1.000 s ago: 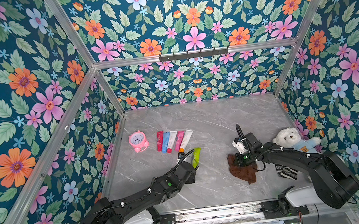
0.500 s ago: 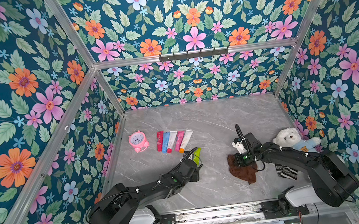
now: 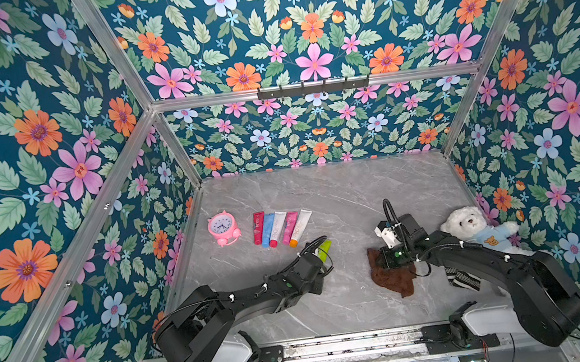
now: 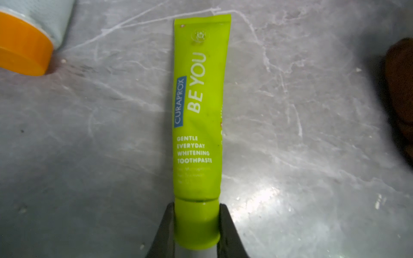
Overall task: Wipe the surface of the toothpaste tube
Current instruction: Move the toothpaste to the center of the board, then wipe the dirt from the toothpaste tube.
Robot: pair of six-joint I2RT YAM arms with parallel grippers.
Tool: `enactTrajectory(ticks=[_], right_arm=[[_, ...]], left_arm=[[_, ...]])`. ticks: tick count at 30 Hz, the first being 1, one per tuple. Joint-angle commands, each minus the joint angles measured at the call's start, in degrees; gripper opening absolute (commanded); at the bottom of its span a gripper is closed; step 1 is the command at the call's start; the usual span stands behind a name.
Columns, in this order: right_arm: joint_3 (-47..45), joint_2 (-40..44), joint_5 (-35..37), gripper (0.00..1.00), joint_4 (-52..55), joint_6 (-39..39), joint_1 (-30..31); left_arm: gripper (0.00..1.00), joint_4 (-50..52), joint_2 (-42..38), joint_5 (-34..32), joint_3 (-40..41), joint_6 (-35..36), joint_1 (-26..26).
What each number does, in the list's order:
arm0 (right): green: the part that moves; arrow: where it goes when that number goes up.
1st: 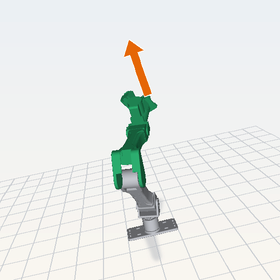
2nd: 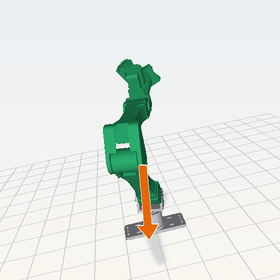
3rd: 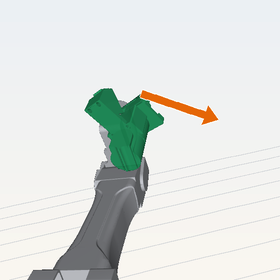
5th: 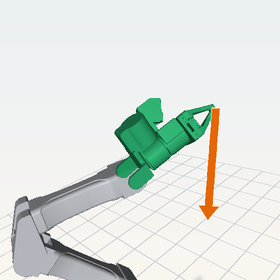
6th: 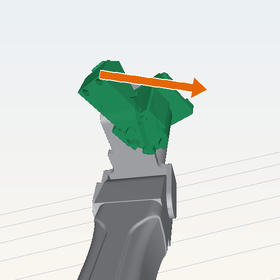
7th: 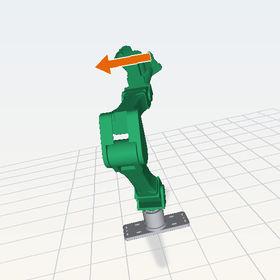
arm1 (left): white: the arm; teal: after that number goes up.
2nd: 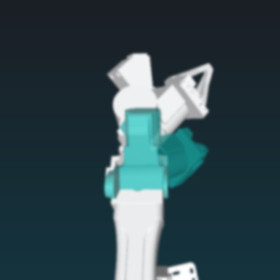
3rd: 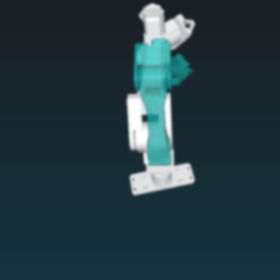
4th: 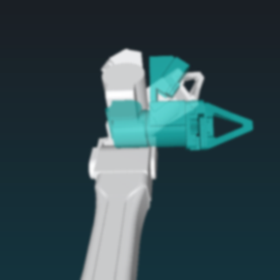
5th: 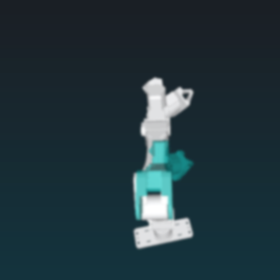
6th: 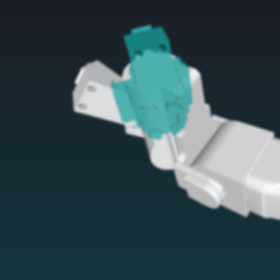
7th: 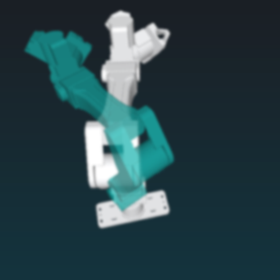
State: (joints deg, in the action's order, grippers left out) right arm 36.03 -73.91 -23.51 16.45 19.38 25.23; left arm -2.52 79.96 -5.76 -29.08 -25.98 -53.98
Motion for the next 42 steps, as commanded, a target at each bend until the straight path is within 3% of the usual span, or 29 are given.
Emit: enactTrajectory(ticks=[1,5,10,18,27,32,38,42], right_arm=[[0.59,3.13,-3.74,0.0,1.04,0.05,0.03],[1.08,4.49,-7.97,0.0,-1.01,1.63,0.32],[6.65,-3.2,-8.5,0.0,0.48,-0.09,4.26],[12.75,-16.64,-2.25,0.0,4.15,-2.48,5.87],[10.34,-19.33,2.37,0.0,6.22,-3.3,7.49],[7.73,-20.04,-5.73,0.0,0.38,0.12,10.53],[5.09,-19.28,-12.24,0.0,-7.38,6.55,18.13],[3.45,-20.13,-15.27,0.0,-11.99,9.51,19.48]], left_arm=[[0.13,-0.66,-0.86,5.22,-0.37,5.39,-2.02],[0.11,-2.76,0.09,7.5,-0.86,6.46,-5.25],[0.09,-5.17,4.71,6.87,-1.85,7.25,-9.32],[0.05,-6.58,5.09,6.51,-0.97,7.48,-10.45],[0.01,-7.84,5.14,5.8,0.21,6.72,-10.47],[0.0,-7.84,5.63,6.05,-0.01,6.93,-10.5],[0.0,-7.93,5.02,5.32,0.38,6.55,-10.49],[0.0,-7.93,4.77,5.3,0.42,6.54,-10.45]])
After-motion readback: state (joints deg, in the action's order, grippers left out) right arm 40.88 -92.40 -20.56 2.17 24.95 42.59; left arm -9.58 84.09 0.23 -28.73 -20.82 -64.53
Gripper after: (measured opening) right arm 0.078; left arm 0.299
